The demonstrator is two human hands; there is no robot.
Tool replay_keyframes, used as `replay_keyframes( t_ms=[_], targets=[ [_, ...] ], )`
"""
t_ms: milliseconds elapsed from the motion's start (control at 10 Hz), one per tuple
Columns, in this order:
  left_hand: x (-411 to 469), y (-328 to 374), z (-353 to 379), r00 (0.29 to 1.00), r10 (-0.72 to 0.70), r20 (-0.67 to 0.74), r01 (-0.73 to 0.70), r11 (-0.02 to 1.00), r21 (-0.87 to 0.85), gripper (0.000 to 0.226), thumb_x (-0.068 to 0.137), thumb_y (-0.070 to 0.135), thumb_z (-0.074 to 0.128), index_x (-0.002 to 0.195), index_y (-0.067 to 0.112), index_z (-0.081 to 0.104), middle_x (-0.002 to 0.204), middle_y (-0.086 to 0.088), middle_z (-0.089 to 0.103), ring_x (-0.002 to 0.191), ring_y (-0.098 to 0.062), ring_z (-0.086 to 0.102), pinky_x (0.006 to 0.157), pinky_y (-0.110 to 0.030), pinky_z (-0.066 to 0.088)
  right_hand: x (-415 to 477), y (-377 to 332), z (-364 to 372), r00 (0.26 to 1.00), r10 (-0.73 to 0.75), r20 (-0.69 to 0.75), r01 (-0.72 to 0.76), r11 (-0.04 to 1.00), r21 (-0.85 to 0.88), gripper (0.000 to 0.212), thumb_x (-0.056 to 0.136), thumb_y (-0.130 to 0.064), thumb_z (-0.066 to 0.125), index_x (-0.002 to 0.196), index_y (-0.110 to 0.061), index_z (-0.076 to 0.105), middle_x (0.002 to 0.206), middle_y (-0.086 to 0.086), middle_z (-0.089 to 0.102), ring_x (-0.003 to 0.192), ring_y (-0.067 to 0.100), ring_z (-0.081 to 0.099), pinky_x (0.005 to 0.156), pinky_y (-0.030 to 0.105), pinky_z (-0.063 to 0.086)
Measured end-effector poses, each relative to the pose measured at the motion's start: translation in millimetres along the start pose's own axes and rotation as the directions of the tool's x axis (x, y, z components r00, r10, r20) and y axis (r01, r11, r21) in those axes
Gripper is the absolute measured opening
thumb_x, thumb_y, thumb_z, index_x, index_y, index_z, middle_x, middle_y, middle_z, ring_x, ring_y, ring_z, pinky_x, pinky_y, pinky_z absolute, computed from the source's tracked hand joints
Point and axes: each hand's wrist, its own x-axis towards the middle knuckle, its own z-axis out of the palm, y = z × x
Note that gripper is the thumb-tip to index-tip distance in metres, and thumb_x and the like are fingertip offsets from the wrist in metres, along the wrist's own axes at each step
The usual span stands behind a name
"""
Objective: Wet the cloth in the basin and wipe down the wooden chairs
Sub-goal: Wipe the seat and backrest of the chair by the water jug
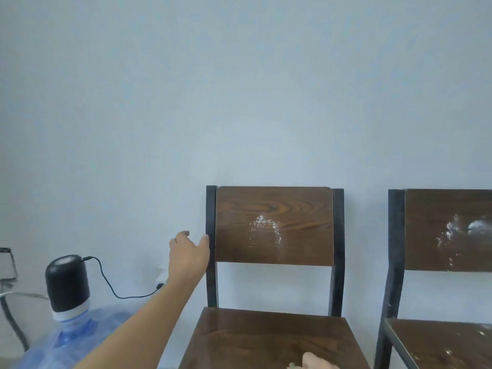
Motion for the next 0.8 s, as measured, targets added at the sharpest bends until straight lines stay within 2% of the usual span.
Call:
replay_keyframes(
  t_ms=[100,200,300,400,500,600,700,800],
  targets=[
    [29.0,8.7,5.2,0.996,-0.064,0.058,0.071,0.988,-0.135,0.062,0.101,0.047,0.046,0.149,0.008,0.042,0.151,-0.012,0.044,0.134,-0.035,0.049,0.109,-0.045,0.039,35.6,-39.1,43.8,0.805,0.588,0.077,-0.084,0.242,-0.967,0.016,0.097,-0.021,0.055,0.095,-0.032,0.067,0.111,0.001,0.058,0.104,0.019,0.060,0.092,0.031,0.051],
    [29.8,5.5,25.5,0.971,-0.102,0.217,0.154,0.958,-0.241,0.054,0.104,0.051,0.036,0.131,0.008,0.056,0.124,-0.007,0.057,0.119,-0.030,0.055,0.098,-0.038,0.041,104.5,-49.0,0.5,0.878,0.420,-0.229,-0.076,-0.351,-0.933,0.022,0.093,-0.009,0.065,0.111,-0.022,0.066,0.098,-0.003,0.051,0.088,0.014,0.056,0.073,0.032,0.056],
    [29.5,-5.3,49.7,0.972,-0.114,0.204,0.172,0.940,-0.295,0.059,0.104,0.051,0.036,0.147,0.012,0.044,0.133,-0.003,0.053,0.121,-0.023,0.049,0.101,-0.036,0.039,165.9,-24.5,-40.9,0.942,0.260,-0.213,-0.081,-0.440,-0.894,0.025,0.090,-0.002,0.065,0.112,-0.014,0.065,0.100,0.002,0.051,0.090,0.021,0.054,0.071,0.040,0.056],
    [33.1,-15.4,64.0,0.980,-0.126,0.152,0.177,0.903,-0.391,0.061,0.105,0.051,0.035,0.153,0.014,0.035,0.149,-0.004,0.046,0.129,-0.020,0.044,0.106,-0.036,0.034,140.4,3.4,-53.4,0.927,0.349,-0.135,0.029,-0.425,-0.905,0.035,0.075,0.011,0.074,0.101,-0.012,0.068,0.095,0.003,0.056,0.085,0.020,0.053,0.066,0.035,0.055],
    [38.4,-22.0,75.1,0.982,-0.118,0.145,0.170,0.887,-0.430,0.064,0.104,0.053,0.036,0.154,0.014,0.034,0.153,-0.002,0.043,0.134,-0.020,0.041,0.110,-0.039,0.031,102.5,5.4,-51.9,0.738,0.658,0.151,0.440,-0.299,-0.847,0.034,0.075,0.011,0.071,0.102,-0.011,0.068,0.096,0.004,0.061,0.082,0.020,0.054,0.060,0.027,0.053],
    [43.8,-28.2,80.9,0.983,-0.103,0.150,0.163,0.864,-0.476,0.068,0.103,0.055,0.038,0.157,0.014,0.031,0.158,0.000,0.039,0.144,-0.019,0.036,0.115,-0.038,0.027,156.3,-4.9,-79.3,0.901,0.411,0.137,0.318,-0.412,-0.854,0.023,0.080,0.003,0.071,0.096,-0.014,0.067,0.092,0.003,0.059,0.083,0.020,0.052,0.067,0.036,0.055],
    [51.5,-35.4,82.7,0.984,-0.086,0.159,0.154,0.860,-0.487,0.068,0.103,0.055,0.039,0.157,0.014,0.031,0.158,0.002,0.038,0.144,-0.017,0.035,0.109,-0.032,0.026,198.3,16.6,-78.8,0.999,0.039,-0.037,-0.016,-0.434,-0.901,0.021,0.084,0.005,0.065,0.096,-0.012,0.069,0.091,0.005,0.058,0.087,0.024,0.053,0.075,0.037,0.050],
    [53.7,-40.4,83.5,0.982,-0.072,0.172,0.149,0.859,-0.489,0.060,0.103,0.055,0.038,0.149,0.015,0.041,0.147,0.002,0.047,0.134,-0.017,0.042,0.100,-0.032,0.028,151.3,63.1,-42.6,0.881,0.460,0.116,0.327,-0.411,-0.851,0.026,0.088,0.001,0.053,0.102,-0.014,0.069,0.093,0.005,0.059,0.082,0.025,0.051,0.072,0.033,0.046]
  ],
)
